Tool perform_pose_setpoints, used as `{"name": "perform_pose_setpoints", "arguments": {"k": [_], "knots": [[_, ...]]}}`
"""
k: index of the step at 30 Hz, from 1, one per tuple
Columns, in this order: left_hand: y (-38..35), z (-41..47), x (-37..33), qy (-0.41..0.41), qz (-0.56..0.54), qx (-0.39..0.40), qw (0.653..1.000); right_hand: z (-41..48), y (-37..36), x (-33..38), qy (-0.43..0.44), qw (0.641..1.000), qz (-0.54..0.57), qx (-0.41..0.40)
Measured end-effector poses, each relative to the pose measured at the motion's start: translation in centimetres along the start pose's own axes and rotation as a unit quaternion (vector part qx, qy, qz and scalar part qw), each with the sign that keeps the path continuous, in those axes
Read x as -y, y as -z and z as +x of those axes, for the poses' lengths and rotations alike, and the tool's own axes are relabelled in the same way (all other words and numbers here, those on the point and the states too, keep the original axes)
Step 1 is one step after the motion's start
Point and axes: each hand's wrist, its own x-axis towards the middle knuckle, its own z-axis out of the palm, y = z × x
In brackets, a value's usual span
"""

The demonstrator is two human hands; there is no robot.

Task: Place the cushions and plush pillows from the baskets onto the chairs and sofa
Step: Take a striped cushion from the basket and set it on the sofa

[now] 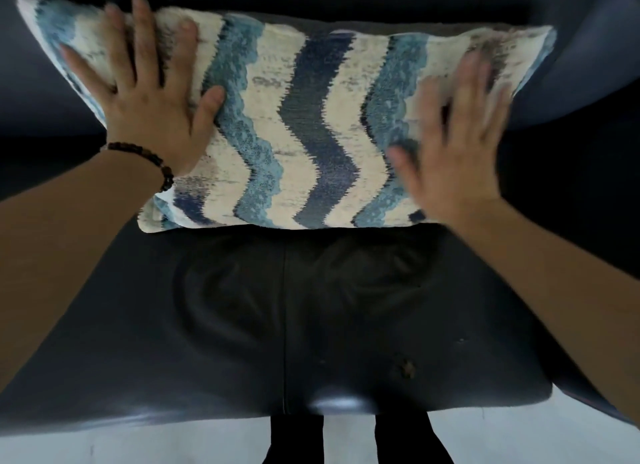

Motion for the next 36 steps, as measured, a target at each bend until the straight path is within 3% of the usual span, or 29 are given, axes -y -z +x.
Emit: {"name": "perform_pose_setpoints", "arguments": {"k": [4,6,9,12,16,20,23,25,28,31,33,35,36], "knots": [[-0.2,0.1,-0.4,0.000,-0.002,-0.003,1.000,-2.2,-3.5,8.0,0.262,0.965,-0.010,-0.022],[-0.5,0.2,-0.2,-0.001,-0.017,-0.001,1.000,-3.0,-5.7,10.0,0.292,0.955,-0.051,-0.027],[-0.8,0.1,0.7,-0.007,-0.021,0.005,1.000,-2.4,-7.3,7.6,0.337,0.935,-0.099,-0.053],[-0.9,0.4,0.4,-0.003,-0.026,0.017,1.000,-3.5,-7.3,1.1,0.315,0.933,-0.165,-0.055],[-0.8,-0.2,-0.3,0.015,-0.020,0.023,0.999,-6.6,-6.2,-4.7,0.262,0.935,-0.238,0.030],[-0.5,-2.6,-1.1,0.056,-0.090,-0.038,0.994,-7.6,-5.2,-2.5,0.187,0.974,-0.117,0.053],[-1.9,-8.1,-3.3,0.158,-0.211,-0.117,0.958,-8.2,-4.7,1.4,0.161,0.987,-0.015,0.021],[-3.8,-11.9,-5.1,0.223,-0.291,-0.097,0.925,-7.0,-3.8,4.1,0.187,0.982,0.022,0.000],[-7.1,-16.3,-8.0,0.337,-0.401,0.010,0.852,-2.9,-2.6,7.5,0.211,0.977,0.030,-0.021],[-7.8,-17.1,-12.0,0.435,-0.529,0.037,0.728,0.5,-2.2,8.8,0.225,0.974,-0.003,-0.005],[-6.7,-14.3,-12.6,0.533,-0.611,-0.020,0.584,1.3,-2.4,8.8,0.220,0.975,-0.013,0.024],[-5.6,-10.4,-10.4,0.618,-0.662,-0.135,0.402,1.1,-2.8,8.7,0.216,0.975,-0.016,0.040],[-5.5,-8.7,-8.8,0.633,-0.673,-0.169,0.343,0.9,-3.1,8.5,0.216,0.975,-0.018,0.044]]}}
